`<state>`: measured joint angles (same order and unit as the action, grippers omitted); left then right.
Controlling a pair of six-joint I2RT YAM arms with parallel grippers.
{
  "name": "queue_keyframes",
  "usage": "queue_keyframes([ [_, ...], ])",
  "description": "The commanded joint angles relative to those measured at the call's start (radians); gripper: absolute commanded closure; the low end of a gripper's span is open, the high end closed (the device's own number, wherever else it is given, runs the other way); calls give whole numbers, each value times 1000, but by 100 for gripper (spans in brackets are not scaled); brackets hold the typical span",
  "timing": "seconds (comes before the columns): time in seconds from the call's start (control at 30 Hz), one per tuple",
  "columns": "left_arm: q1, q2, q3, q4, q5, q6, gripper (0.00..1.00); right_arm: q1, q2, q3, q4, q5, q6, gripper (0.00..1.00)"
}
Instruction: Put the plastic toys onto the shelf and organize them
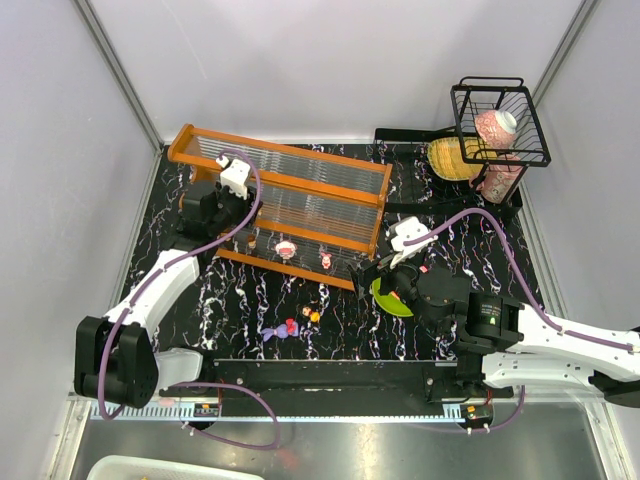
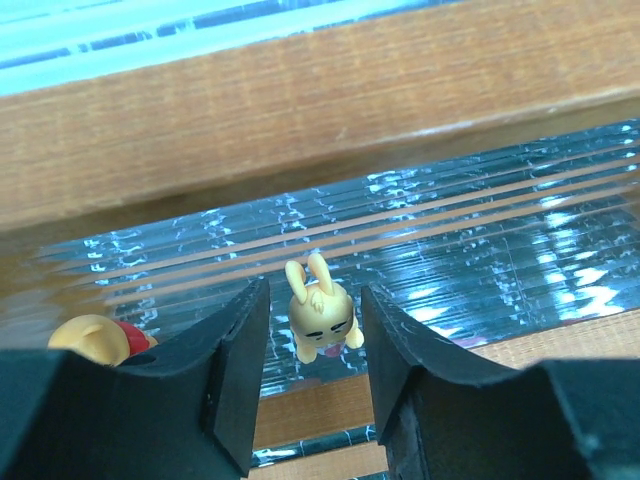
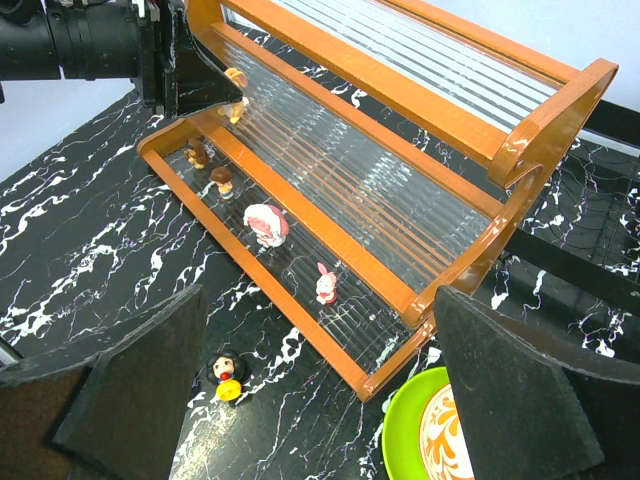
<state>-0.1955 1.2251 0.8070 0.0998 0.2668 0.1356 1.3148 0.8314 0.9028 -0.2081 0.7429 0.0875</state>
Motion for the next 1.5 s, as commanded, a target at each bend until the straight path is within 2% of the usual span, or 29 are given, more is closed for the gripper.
queue_keyframes([
  [0.0,-1,-42,-8,61,8,16,54,4,-12,5,22,21,8,1],
  [0.47,-1,-95,-20,74,-24,-11,32,4,-8,13,10,15,6,0],
  [0.67,-1,-180,-19,77,-11,-60,23,6,-12,18,7,35,12,0],
  [0.9,-1,-315,-14,-3,-6,-100,19,4,41,41,-30,21,37,0],
  [1.03,-1,-406,-19,-69,-34,-166,18,4,69,38,-48,-54,61,0],
  [1.1,-1,-453,-28,-98,-78,-198,13,4,86,28,-62,-97,80,0],
  [1.23,-1,-515,-26,-218,-138,-281,7,4,133,1,-83,-267,121,0],
  [1.33,-1,-561,-29,-285,-169,-327,4,4,190,-31,-85,-371,170,2],
  [1.47,-1,-613,-26,-370,-205,-361,1,4,271,-70,-62,-436,218,7],
])
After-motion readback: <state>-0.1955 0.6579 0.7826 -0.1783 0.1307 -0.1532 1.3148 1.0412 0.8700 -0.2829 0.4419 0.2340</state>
